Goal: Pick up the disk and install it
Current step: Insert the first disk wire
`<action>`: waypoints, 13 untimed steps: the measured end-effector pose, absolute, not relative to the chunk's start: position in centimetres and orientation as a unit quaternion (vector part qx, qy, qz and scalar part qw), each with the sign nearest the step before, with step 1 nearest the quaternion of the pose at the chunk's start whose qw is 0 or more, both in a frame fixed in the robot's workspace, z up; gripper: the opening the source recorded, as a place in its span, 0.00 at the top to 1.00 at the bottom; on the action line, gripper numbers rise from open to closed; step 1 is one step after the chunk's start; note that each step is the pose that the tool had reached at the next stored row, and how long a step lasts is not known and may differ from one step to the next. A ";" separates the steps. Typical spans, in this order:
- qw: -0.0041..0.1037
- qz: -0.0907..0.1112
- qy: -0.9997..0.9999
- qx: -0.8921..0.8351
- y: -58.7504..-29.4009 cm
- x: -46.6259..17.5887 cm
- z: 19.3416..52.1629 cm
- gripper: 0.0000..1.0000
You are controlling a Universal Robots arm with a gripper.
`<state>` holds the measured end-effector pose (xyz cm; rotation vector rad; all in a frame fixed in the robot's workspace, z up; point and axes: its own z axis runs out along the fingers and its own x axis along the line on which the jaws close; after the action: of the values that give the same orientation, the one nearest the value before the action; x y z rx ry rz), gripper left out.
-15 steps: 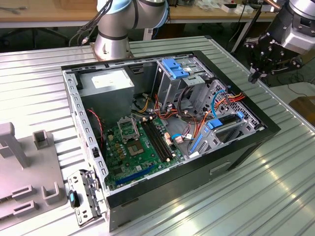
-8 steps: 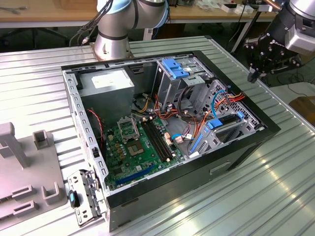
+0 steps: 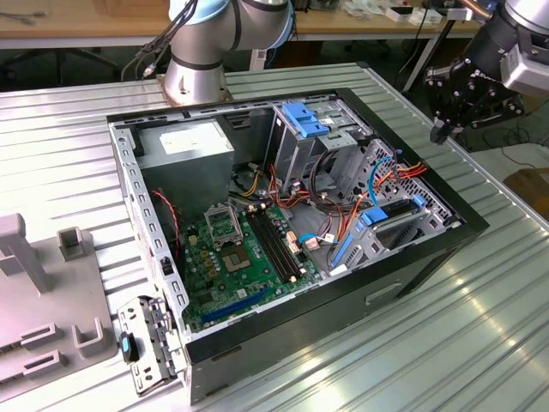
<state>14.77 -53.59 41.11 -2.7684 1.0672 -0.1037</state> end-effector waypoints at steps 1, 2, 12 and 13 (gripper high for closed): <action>0.087 -0.034 0.352 -0.931 -53.6 14.8 41.1 0.89; 0.087 -0.034 0.348 -0.933 -53.6 14.8 41.1 0.89; 0.088 -0.031 0.317 -0.944 -53.6 14.9 41.1 0.76; 0.088 -0.030 0.312 -0.946 -53.6 14.9 41.1 0.68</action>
<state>14.95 -53.59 41.08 -2.8151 0.9277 -0.0907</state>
